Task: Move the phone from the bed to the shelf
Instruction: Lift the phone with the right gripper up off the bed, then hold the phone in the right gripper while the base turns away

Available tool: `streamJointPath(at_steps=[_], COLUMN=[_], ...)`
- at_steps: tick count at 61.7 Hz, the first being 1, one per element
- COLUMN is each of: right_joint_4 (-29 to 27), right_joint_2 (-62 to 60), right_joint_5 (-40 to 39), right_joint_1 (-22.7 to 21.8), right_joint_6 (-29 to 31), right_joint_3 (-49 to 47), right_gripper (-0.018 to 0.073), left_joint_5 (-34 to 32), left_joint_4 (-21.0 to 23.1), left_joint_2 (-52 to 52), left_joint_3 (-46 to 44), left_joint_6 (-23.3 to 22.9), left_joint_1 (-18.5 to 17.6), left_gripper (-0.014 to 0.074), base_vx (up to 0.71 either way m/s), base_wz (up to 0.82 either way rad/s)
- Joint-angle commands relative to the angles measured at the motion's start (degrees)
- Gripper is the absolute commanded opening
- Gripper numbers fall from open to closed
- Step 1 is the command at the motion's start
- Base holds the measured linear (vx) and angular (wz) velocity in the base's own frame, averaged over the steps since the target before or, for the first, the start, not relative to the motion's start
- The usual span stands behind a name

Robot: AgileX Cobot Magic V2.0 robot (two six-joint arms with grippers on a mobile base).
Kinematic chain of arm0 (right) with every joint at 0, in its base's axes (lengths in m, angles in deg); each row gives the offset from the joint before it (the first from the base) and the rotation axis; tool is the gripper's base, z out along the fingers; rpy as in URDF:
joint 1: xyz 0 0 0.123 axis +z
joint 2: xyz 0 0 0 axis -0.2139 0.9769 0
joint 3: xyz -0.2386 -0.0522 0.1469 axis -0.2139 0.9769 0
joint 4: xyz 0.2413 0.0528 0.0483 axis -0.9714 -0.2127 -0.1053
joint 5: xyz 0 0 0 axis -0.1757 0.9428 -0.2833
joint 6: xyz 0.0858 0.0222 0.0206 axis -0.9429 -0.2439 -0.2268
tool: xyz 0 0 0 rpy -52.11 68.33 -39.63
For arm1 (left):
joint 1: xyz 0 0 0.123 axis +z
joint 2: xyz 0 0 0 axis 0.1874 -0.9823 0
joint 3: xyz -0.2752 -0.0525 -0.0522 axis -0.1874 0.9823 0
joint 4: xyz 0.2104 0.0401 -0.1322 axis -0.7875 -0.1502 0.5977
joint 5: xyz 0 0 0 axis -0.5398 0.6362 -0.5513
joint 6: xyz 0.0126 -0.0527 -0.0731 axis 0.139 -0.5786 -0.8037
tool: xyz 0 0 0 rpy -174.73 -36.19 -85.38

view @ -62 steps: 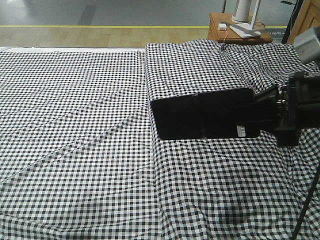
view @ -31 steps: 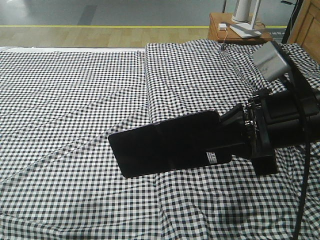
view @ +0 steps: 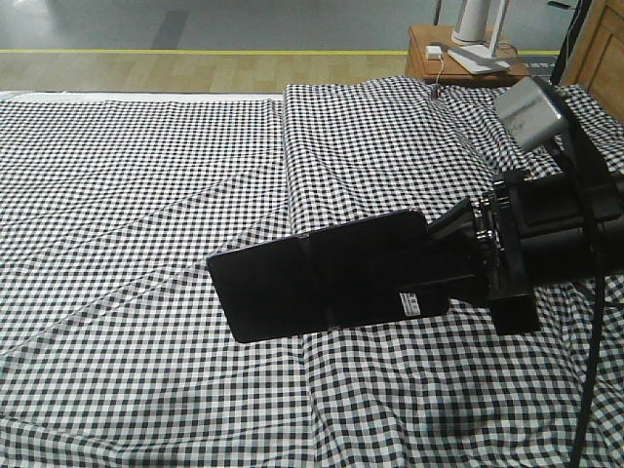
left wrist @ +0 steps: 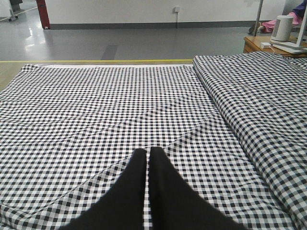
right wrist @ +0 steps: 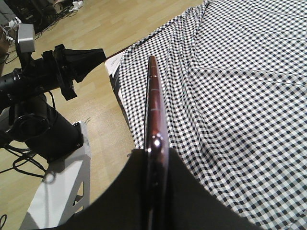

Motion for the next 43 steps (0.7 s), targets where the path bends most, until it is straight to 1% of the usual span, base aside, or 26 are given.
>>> streamJointPath(at_steps=[1, 43], right_joint_4=[-5.41, -5.41], right_joint_2=[-1.46, -1.46], right_joint_5=[4.00, 3.98], right_joint_1=[-0.01, -0.01], right_joint_6=[0.19, 0.19], right_joint_3=[-1.50, -1.50], right_gripper=[-0.0001, -0.0001], left_joint_5=[-4.13, -4.13], left_joint_4=[0.54, 0.54], left_joint_2=[0.27, 0.27], left_joint_3=[0.15, 0.15], left_joint_6=[-0.22, -0.22], left_joint_1=[-0.28, -0.28], left_gripper=[0.0001, 0.0001], base_vx=[0.00, 0.00], base_wz=[0.00, 0.00])
